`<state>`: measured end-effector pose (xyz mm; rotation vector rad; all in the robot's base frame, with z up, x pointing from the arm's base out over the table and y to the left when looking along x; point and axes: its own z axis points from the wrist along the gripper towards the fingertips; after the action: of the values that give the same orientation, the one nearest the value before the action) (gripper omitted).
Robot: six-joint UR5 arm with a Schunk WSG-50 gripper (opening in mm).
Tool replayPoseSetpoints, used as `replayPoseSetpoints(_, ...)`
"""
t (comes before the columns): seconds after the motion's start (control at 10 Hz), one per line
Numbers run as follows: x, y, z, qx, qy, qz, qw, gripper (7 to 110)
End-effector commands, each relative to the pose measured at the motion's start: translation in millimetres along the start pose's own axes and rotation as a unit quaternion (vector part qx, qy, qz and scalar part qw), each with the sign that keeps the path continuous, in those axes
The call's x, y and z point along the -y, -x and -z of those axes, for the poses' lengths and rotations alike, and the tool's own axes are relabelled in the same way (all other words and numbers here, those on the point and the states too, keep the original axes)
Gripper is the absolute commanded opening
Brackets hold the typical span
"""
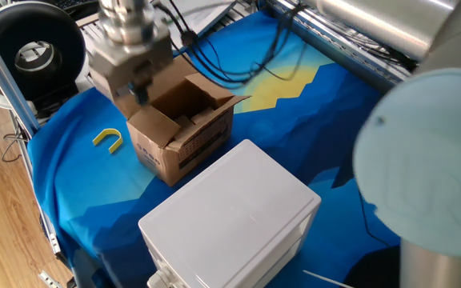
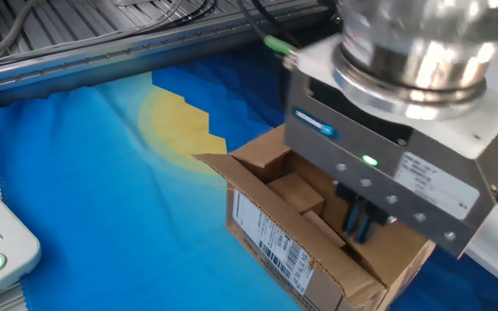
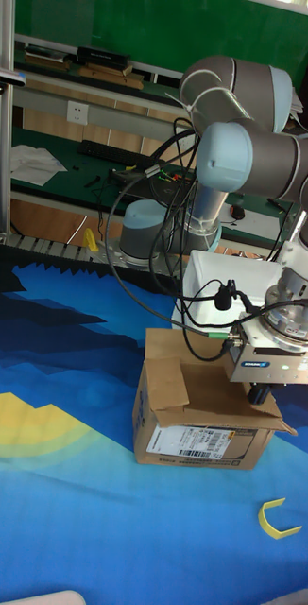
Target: Cover the box
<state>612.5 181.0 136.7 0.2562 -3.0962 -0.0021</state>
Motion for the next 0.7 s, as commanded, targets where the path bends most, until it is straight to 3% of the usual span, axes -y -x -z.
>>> replayPoseSetpoints(0.0,8,-32.9,-14.2,-0.034,-0.014,0.023,0.9991,7)
replayPoseSetpoints(0.4,-6,-38.8,-14.0,-0.042,0.010,0.044,0.9981,7)
replayPoseSetpoints(0.6,-10,-30.3,-14.3,-0.028,0.016,0.032,0.9990,7)
